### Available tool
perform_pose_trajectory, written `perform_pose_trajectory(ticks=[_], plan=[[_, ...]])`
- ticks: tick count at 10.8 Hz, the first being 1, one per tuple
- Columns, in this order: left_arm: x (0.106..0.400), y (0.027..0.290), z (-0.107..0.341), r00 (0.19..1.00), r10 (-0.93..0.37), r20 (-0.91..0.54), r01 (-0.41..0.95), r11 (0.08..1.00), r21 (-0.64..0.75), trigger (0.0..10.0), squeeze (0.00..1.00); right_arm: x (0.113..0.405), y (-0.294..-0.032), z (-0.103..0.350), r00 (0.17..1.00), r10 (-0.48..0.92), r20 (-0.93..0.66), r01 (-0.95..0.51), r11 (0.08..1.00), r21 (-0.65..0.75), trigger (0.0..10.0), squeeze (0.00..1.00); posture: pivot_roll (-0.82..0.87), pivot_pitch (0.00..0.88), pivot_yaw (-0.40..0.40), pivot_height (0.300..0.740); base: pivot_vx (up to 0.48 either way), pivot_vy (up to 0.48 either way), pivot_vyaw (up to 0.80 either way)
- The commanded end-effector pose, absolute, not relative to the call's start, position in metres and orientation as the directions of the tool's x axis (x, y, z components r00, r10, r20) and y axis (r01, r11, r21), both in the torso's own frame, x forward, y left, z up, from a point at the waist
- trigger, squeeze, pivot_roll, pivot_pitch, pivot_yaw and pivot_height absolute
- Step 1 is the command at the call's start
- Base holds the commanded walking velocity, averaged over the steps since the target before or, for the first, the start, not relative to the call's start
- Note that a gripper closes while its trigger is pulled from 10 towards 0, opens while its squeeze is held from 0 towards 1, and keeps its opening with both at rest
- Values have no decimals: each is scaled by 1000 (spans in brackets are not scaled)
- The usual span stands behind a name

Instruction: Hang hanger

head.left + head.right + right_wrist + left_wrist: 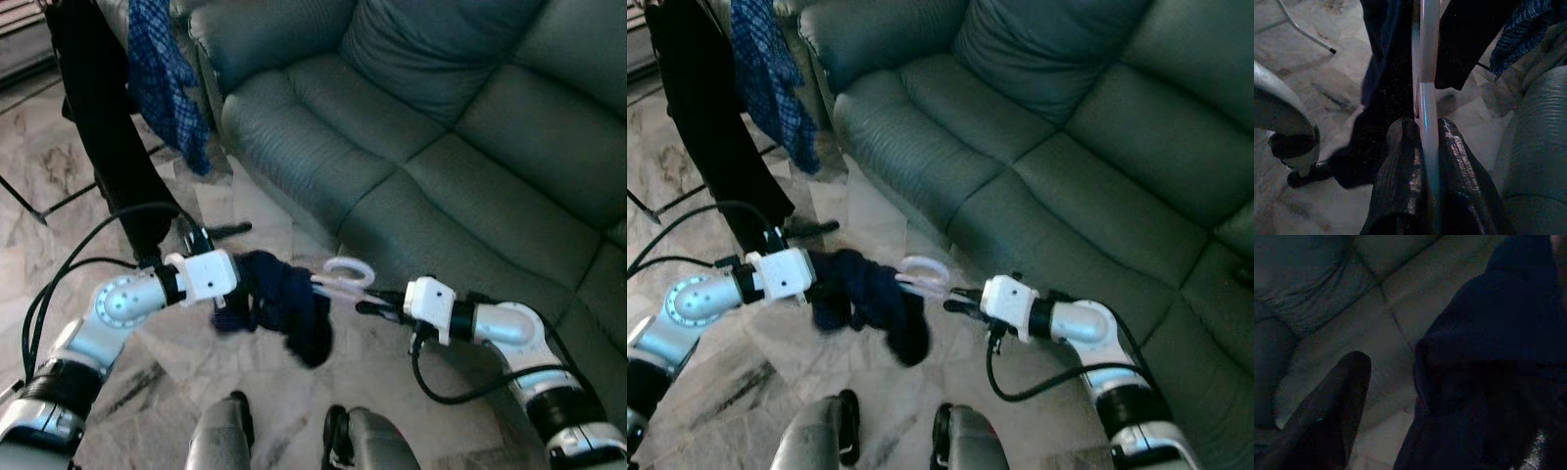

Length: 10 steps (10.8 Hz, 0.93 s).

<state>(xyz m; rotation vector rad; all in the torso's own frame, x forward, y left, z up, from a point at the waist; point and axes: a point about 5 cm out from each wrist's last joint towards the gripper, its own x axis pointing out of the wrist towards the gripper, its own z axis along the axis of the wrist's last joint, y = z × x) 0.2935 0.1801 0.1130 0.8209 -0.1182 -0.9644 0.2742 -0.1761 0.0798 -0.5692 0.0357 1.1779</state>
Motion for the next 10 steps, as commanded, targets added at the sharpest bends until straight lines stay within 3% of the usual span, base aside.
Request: perform_pose_trajectory(ticks=[1, 10], plan=[[292, 178, 112, 550, -786, -282, 708, 261, 656, 0, 0, 274, -175, 82, 382, 870, -311, -878, 236, -417, 10000, 0, 50, 147, -53, 740, 0, 0, 0], [293, 178, 102, 442, -786, -432, 803, 132, 581, 0, 0, 279, -163, 83, 378, 881, -286, -854, 211, -476, 10000, 0, 52, 153, -36, 740, 0, 0, 0]])
